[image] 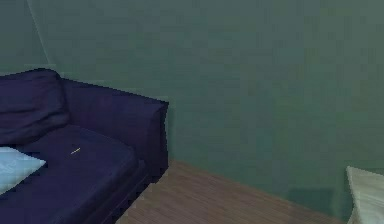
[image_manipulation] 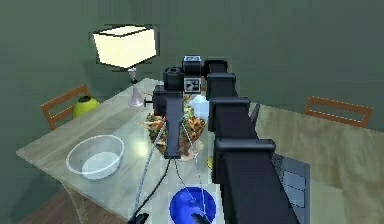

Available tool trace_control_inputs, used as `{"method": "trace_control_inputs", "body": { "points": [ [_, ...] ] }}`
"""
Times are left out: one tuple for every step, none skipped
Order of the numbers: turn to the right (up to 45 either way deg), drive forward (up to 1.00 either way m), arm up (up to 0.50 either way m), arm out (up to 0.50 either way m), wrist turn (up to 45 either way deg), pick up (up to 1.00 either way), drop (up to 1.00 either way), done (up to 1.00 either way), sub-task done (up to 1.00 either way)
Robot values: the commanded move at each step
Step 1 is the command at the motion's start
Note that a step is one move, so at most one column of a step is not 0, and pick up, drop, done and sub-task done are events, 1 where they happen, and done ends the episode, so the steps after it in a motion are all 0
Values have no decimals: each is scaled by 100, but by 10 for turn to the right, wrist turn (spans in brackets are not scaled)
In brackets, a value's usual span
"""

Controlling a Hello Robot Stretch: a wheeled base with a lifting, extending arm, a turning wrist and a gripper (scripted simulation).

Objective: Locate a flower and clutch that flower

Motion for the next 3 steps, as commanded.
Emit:
{"method": "trace_control_inputs", "body": {
  "points": [
    [0, 0, 0, 0, 450, 0, 0, 0, 0],
    [0, 0, 0, 0, 450, 0, 0, 0, 0],
    [0, 0, 0, 0, 450, 0, 0, 0, 0]
  ]
}}
